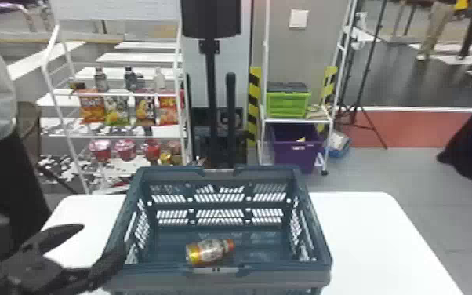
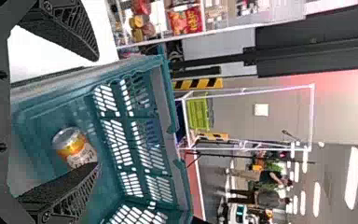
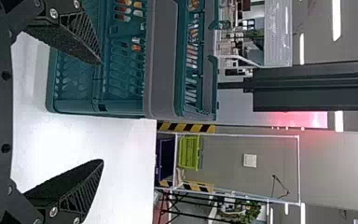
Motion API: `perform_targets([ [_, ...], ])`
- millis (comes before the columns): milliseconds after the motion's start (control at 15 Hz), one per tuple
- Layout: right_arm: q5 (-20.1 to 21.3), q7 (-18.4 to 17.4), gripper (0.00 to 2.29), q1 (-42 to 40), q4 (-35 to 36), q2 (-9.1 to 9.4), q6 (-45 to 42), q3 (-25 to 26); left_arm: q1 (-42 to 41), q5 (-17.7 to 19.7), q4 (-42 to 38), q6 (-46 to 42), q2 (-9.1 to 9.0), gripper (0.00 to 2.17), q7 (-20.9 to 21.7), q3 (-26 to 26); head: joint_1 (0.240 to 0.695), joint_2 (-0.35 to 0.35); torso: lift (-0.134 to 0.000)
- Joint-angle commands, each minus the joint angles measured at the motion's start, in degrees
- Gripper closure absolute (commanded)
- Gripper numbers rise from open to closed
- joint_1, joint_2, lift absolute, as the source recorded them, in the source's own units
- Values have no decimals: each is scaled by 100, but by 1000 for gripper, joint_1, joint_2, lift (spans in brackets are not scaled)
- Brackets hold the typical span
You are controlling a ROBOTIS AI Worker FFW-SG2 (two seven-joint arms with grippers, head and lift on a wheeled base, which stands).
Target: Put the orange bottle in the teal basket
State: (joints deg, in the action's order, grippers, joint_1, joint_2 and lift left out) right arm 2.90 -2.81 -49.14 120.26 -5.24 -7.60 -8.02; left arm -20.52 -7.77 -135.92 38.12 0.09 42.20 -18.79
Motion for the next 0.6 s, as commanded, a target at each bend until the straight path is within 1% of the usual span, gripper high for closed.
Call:
perform_targets([
  [0,-18,0,144,10,33,-82,0,-50,-937,426,-84,-1460,-23,97,-256,-108,499,0,0],
  [133,-79,8,144,19,77,-135,-18,-77,-1675,812,135,-2901,-23,97,-696,-81,499,0,0],
  [200,-114,17,144,19,95,-170,-18,-85,-1974,944,346,-3569,-23,97,-959,-11,499,0,0],
  [267,-123,17,144,36,95,-205,-18,-103,-2202,988,610,-4237,-23,97,-1179,86,499,0,0],
  [400,-149,17,144,45,121,-267,0,-156,-2440,1129,1102,-4923,-23,97,-1574,262,499,0,0],
  [533,-158,17,144,36,138,-328,0,-182,-2527,1129,1594,-5485,-23,97,-2023,508,499,0,0],
])
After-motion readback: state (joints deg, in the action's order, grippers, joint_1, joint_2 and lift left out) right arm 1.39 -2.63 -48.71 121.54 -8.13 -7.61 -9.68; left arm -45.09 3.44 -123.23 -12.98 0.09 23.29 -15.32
